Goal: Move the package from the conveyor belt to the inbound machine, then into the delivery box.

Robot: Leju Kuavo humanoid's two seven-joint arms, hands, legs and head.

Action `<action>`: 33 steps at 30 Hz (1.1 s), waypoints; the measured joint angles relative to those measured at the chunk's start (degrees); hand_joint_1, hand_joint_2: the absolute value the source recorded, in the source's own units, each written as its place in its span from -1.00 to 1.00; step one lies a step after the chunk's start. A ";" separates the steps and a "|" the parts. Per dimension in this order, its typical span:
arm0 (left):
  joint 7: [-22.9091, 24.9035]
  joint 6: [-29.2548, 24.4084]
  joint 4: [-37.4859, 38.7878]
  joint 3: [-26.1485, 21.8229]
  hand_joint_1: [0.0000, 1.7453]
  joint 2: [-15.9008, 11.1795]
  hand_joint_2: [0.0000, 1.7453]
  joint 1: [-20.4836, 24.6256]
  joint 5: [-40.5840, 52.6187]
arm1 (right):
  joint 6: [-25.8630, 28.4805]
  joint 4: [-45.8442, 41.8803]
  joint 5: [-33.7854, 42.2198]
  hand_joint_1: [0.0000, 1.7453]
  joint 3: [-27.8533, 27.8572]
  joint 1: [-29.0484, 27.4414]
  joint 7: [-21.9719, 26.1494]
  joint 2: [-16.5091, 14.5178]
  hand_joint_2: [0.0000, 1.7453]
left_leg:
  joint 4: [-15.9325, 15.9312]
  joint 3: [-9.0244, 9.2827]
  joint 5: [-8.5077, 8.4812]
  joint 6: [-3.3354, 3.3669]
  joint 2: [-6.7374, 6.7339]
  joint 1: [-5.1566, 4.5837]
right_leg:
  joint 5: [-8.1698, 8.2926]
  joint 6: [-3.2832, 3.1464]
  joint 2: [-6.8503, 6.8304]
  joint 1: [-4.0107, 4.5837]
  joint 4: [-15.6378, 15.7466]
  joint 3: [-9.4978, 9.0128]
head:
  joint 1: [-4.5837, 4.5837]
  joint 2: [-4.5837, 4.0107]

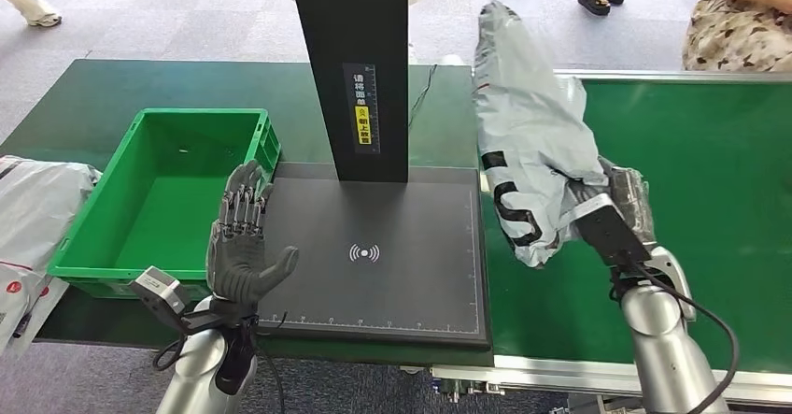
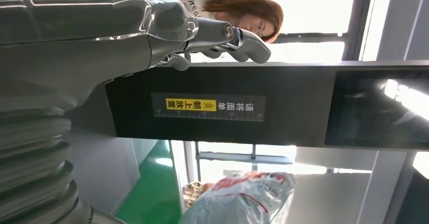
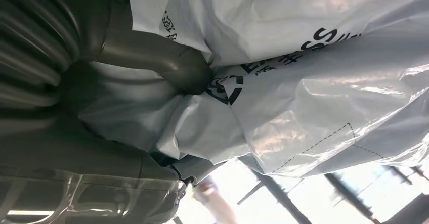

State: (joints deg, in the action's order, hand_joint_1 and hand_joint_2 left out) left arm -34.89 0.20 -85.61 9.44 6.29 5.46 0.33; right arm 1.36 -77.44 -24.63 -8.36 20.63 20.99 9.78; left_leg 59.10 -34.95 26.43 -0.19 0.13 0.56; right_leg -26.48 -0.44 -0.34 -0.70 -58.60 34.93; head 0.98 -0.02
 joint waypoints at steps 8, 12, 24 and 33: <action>-0.71 -0.37 -0.06 0.01 -1.00 0.08 1.00 0.16 -0.93 | -12.42 -3.75 2.68 1.00 -13.30 0.14 0.49 -0.36 1.00 | 0.00 0.00 0.00 0.00 -0.03 0.00 | 0.00 0.00 0.00 0.00 0.00 0.00 | -0.01 0.00; -0.79 -0.23 0.00 0.10 -1.00 0.17 1.00 1.04 -1.30 | -17.78 -1.01 3.91 1.00 -19.78 2.09 0.39 -0.36 1.00 | 0.00 0.01 -0.01 0.00 -0.03 0.00 | 0.00 0.00 0.01 0.00 0.00 0.00 | 0.01 0.00; -0.78 -0.21 1.42 0.43 -1.00 0.05 1.00 3.76 -3.21 | -25.12 10.14 5.82 1.00 -32.49 8.60 -1.26 -0.38 1.00 | 0.01 0.01 -0.01 -0.01 -0.02 -0.01 | 0.01 -0.01 0.01 -0.01 0.00 0.00 | 0.00 0.00; -0.57 -0.72 1.53 0.63 -1.00 -0.34 1.00 3.81 -3.72 | -16.27 11.04 5.49 -1.00 -33.74 9.00 4.15 -0.37 1.00 | 0.02 0.02 -0.01 -0.01 -0.03 -0.01 | 0.01 -0.01 0.01 -0.01 0.01 0.01 | -0.01 0.00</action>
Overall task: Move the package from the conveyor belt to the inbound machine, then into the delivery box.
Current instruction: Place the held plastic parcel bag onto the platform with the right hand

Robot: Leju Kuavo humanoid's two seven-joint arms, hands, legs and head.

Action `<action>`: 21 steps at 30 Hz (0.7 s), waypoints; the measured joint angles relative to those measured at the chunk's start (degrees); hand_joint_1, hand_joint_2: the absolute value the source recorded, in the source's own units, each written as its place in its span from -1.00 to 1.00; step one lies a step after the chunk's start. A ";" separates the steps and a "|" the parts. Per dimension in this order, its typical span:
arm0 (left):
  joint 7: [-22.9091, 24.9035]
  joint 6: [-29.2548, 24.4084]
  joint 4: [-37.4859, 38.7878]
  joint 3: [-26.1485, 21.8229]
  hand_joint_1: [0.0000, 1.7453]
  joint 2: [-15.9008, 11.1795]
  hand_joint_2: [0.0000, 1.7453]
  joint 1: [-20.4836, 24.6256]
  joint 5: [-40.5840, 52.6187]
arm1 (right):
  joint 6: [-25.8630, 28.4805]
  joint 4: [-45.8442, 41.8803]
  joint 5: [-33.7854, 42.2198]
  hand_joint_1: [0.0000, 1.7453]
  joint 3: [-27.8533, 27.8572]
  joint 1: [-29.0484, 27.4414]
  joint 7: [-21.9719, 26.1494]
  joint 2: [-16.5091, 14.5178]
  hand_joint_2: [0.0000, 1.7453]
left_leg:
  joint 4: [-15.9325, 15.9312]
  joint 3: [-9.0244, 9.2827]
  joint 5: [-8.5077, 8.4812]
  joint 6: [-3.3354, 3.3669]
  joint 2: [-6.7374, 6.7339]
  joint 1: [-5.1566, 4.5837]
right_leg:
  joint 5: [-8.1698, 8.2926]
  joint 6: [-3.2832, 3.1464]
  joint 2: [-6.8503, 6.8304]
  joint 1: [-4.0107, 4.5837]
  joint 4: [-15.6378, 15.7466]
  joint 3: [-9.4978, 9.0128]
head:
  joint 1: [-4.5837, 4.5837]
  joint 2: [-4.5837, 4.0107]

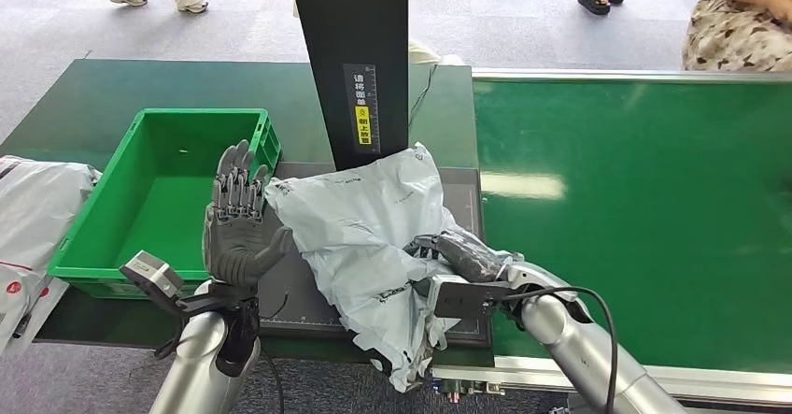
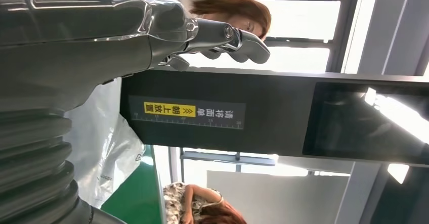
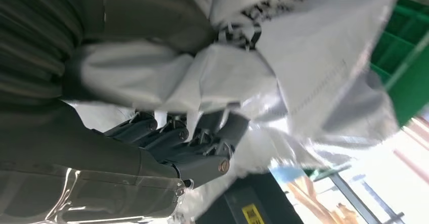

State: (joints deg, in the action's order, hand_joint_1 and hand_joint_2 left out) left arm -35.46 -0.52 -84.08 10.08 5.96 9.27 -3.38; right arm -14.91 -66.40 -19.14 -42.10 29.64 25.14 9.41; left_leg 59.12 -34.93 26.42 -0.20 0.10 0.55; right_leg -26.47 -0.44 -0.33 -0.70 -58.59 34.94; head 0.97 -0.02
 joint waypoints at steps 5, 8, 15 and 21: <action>0.07 0.00 0.00 0.39 -1.00 -0.15 1.00 -0.02 0.02 | 3.10 -3.37 2.26 -1.00 2.37 -2.27 3.63 0.01 1.00 | 0.00 0.00 0.00 0.00 0.00 0.00 | 0.00 0.00 0.00 0.00 0.00 0.00 | 0.00 0.00; 0.07 0.02 0.00 0.73 -1.00 -0.28 1.00 -0.02 0.02 | 3.53 -5.96 3.25 -1.00 4.24 -4.03 4.89 0.01 1.00 | 0.00 -0.01 0.01 0.00 0.00 0.00 | 0.00 0.00 0.00 0.00 0.01 0.01 | 0.00 0.00; -0.38 0.91 0.00 1.46 -1.00 -0.60 1.00 -0.07 1.25 | 3.37 -10.54 7.05 -1.00 8.65 -8.13 6.95 -0.06 1.00 | 0.00 -0.01 0.01 0.00 0.01 0.00 | -0.01 0.01 0.00 0.00 0.01 0.00 | 0.00 0.00; 2.42 4.03 0.50 3.51 -1.00 -1.72 1.00 -0.11 6.98 | 3.56 -12.75 9.00 -1.00 13.17 -10.93 7.54 -0.95 1.00 | 0.00 -0.01 0.01 0.00 0.00 0.00 | -0.01 0.01 0.00 0.00 0.01 0.00 | 0.00 0.00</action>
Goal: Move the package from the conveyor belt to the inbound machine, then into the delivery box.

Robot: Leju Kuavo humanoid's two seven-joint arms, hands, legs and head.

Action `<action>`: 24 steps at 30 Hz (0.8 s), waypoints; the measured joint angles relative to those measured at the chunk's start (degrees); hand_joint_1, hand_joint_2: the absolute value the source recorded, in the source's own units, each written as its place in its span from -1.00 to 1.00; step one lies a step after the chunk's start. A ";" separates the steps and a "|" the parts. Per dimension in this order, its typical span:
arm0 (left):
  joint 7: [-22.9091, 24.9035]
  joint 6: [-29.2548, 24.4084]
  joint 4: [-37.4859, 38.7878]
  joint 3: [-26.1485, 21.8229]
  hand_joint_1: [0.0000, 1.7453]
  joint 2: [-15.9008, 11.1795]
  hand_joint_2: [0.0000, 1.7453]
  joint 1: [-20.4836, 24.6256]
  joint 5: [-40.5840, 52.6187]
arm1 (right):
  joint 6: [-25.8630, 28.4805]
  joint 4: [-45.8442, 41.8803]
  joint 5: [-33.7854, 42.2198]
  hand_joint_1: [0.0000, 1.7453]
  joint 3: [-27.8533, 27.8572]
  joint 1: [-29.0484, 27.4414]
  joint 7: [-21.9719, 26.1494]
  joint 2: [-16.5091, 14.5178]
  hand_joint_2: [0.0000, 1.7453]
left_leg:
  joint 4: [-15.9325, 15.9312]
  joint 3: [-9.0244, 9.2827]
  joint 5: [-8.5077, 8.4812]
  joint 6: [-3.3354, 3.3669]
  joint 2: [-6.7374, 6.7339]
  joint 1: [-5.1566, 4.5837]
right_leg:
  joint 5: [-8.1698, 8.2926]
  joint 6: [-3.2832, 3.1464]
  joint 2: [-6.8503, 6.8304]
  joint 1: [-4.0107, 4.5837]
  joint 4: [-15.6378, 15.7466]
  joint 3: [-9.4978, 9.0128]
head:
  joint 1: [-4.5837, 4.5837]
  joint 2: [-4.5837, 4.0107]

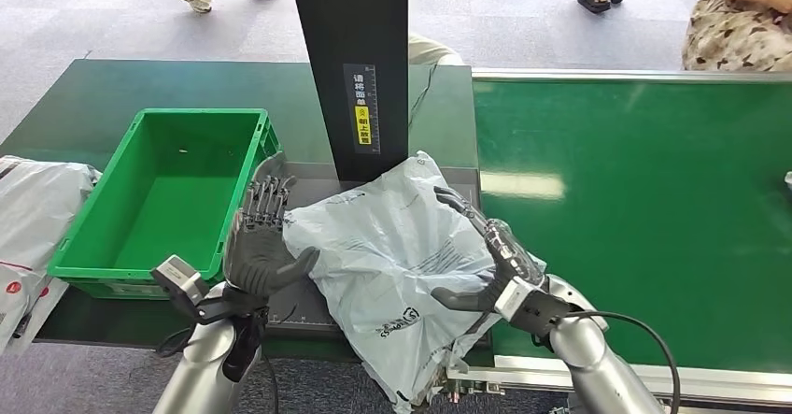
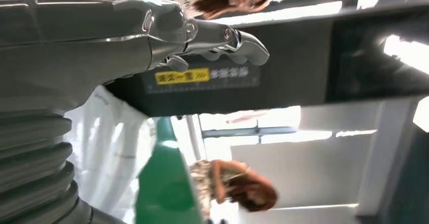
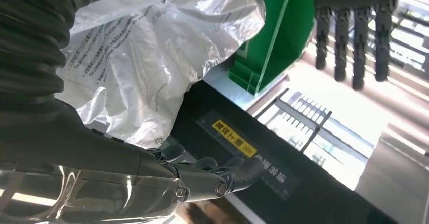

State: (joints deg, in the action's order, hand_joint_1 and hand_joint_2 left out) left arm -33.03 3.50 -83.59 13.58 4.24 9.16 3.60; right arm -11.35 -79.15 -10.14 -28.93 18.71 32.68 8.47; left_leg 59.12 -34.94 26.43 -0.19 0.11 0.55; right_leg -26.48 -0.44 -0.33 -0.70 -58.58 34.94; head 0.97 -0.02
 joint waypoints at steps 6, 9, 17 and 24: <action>7.13 2.63 3.76 3.20 -1.00 -1.68 1.00 0.56 13.10 | 2.10 -0.93 1.06 -1.00 5.27 -1.76 -0.43 -2.23 1.00 | 0.00 0.01 0.00 0.00 -0.01 0.00 | 0.00 0.00 0.01 0.00 0.00 0.02 | -0.01 0.00; 10.48 3.83 7.16 5.80 -1.00 -2.64 1.00 2.06 22.57 | 2.38 -1.31 1.11 -1.00 7.55 -2.28 -0.66 -3.31 1.00 | 0.00 0.01 0.00 0.00 -0.01 0.00 | 0.00 0.00 0.01 0.00 -0.01 0.02 | 0.00 0.01; 14.16 6.29 16.37 10.95 0.90 -3.54 1.00 6.21 33.94 | 2.31 -2.06 1.11 -1.00 11.75 -3.02 -0.91 -5.23 1.00 | 0.00 0.01 0.00 0.00 0.00 -0.01 | 0.00 0.00 0.00 0.00 -0.01 0.00 | 0.01 0.00; 14.42 6.47 18.81 11.75 1.00 -3.79 1.00 7.78 35.11 | 2.30 -3.12 1.11 -1.00 13.46 -4.16 -0.97 -5.91 1.00 | -0.01 0.02 0.00 0.00 0.00 0.00 | 0.00 0.00 0.00 0.00 -0.01 -0.03 | 0.00 0.00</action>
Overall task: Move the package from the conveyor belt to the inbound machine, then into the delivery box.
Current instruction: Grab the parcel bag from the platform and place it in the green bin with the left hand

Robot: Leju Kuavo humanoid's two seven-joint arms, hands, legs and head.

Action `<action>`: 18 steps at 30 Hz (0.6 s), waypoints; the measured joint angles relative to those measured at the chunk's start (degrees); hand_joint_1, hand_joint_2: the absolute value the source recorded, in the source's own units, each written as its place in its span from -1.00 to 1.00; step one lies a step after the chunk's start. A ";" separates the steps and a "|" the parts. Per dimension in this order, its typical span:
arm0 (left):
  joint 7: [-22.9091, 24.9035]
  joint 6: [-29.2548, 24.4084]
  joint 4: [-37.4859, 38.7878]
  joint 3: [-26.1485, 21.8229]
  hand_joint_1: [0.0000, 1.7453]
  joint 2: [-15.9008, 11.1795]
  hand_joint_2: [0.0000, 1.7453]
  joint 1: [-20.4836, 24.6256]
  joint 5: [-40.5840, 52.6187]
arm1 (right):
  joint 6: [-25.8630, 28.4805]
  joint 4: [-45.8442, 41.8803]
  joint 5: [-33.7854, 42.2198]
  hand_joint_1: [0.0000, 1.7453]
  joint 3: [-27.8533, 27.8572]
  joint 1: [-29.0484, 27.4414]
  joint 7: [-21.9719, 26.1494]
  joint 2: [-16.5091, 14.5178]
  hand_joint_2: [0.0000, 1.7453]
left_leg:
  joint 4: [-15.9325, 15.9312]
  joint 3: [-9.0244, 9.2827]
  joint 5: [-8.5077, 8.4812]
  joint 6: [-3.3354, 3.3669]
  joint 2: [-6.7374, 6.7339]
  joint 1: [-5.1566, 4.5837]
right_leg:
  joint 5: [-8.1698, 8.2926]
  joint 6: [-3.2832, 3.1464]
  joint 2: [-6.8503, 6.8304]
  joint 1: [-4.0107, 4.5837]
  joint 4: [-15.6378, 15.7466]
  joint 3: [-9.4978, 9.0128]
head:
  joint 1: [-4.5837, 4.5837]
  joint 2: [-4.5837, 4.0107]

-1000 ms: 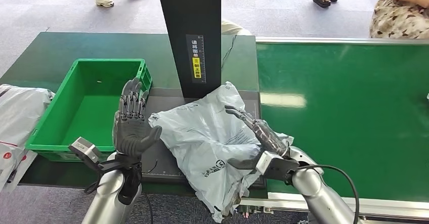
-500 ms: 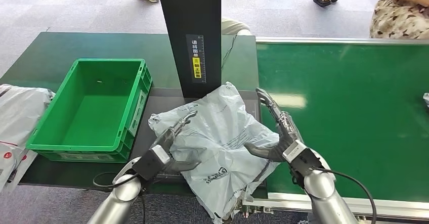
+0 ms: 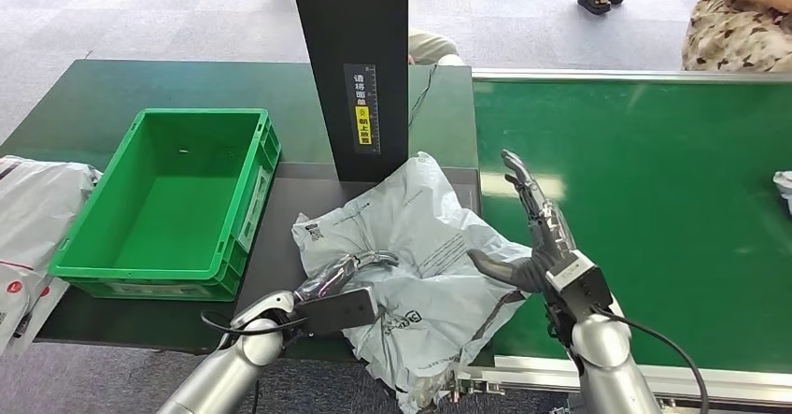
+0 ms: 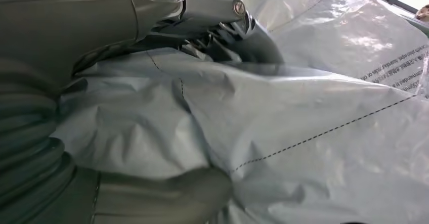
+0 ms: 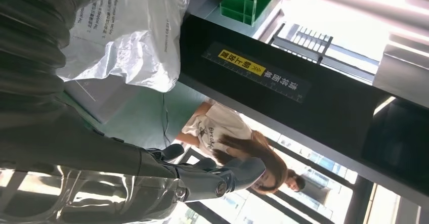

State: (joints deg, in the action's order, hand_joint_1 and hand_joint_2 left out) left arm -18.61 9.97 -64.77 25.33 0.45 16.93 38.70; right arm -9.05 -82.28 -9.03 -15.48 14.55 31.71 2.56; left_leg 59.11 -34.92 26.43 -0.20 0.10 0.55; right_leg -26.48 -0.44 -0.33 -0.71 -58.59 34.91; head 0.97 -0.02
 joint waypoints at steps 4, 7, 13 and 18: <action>-1.61 -1.73 -0.02 -0.21 1.00 -0.07 1.00 -0.15 -1.15 | 0.01 -0.63 0.00 -1.00 0.60 -0.73 -0.02 -0.38 1.00 | 0.00 0.01 0.00 0.00 0.00 0.00 | 0.00 0.00 0.00 0.00 -0.01 -0.03 | 0.01 0.00; -3.68 -3.19 -0.66 -1.06 1.00 -0.11 1.00 -0.97 -2.74 | 0.02 -1.23 0.00 -1.00 1.07 -1.45 -0.05 -0.61 1.00 | 0.00 0.01 0.00 0.00 0.00 0.00 | 0.00 0.00 0.01 0.00 -0.01 -0.02 | 0.00 0.00; -9.16 -9.88 -4.19 -3.49 1.00 -0.13 1.00 -2.95 -3.51 | -0.03 -2.97 0.02 -1.00 2.83 -2.74 -0.12 -1.13 1.00 | 0.00 0.00 0.00 0.00 0.00 0.00 | 0.00 0.00 0.01 0.00 -0.01 0.00 | 0.01 0.00; -11.58 -19.30 -11.39 -5.66 1.00 -0.12 1.00 -5.69 -0.98 | -0.49 -4.57 0.74 -1.00 4.33 -3.97 -0.09 -1.19 1.00 | -0.01 -0.02 0.01 -0.01 -0.01 0.00 | -0.01 0.00 0.01 0.00 0.00 0.01 | 0.01 0.00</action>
State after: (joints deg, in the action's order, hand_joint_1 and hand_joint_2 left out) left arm -30.19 -9.33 -76.16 19.67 0.33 11.24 37.73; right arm -9.54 -86.85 -8.29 -11.15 10.58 31.62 1.37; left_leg 59.10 -34.94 26.44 -0.20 0.10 0.55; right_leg -26.49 -0.44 -0.32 -0.70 -58.59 34.92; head 0.98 -0.02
